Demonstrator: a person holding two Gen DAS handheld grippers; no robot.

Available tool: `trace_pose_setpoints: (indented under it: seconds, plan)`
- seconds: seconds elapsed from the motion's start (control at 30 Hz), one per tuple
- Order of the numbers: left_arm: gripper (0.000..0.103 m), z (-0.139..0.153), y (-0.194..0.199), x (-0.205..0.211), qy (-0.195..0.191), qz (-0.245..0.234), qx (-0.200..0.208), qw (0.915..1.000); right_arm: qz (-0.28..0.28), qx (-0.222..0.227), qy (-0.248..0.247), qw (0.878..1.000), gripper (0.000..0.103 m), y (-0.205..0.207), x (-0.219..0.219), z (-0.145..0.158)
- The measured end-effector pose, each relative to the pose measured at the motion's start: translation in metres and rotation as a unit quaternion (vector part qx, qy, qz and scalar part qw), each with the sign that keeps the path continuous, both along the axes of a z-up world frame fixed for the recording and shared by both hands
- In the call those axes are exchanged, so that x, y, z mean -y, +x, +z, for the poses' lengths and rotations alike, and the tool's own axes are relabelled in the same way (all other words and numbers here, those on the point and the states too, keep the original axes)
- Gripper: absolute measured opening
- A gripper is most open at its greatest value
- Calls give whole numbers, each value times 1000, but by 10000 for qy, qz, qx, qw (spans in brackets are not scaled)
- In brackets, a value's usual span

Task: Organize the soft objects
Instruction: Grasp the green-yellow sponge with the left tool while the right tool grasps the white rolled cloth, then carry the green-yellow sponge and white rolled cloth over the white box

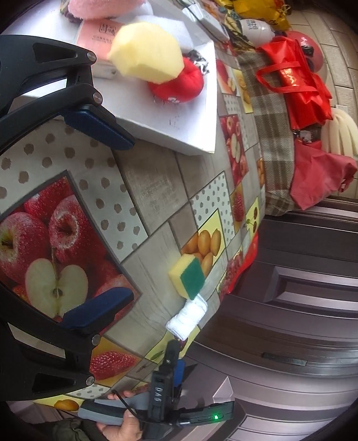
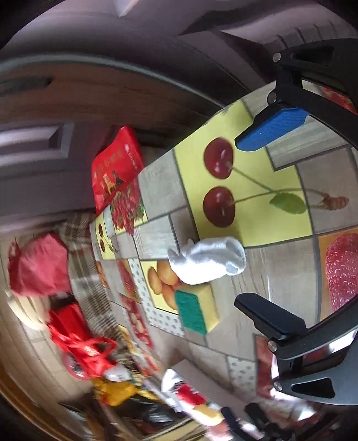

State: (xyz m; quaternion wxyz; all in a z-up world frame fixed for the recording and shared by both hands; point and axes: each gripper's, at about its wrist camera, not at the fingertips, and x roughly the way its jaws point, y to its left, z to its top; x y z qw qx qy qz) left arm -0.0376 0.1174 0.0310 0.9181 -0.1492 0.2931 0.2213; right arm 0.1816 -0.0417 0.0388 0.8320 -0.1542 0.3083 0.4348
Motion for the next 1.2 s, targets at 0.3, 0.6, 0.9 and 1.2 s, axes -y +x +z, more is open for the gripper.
trace_pose_setpoints:
  seconds: [0.3, 0.6, 0.9, 1.2]
  plan:
    - [100, -1, 79, 10, 549, -678, -491, 9950, 720, 249, -779, 9940, 43, 14, -60, -16]
    - [100, 1, 164, 4, 1012, -1225, -805, 9840, 376, -305, -180, 9987, 37, 36, -39, -14]
    - [49, -14, 182, 9, 999, -1736, -1252, 9717, 408, -538, 12, 9977, 37, 41, -36, -11]
    - [47, -1, 118, 32, 1079, -1326, -622, 9833, 226, -380, 251, 9987, 37, 41, -28, -6]
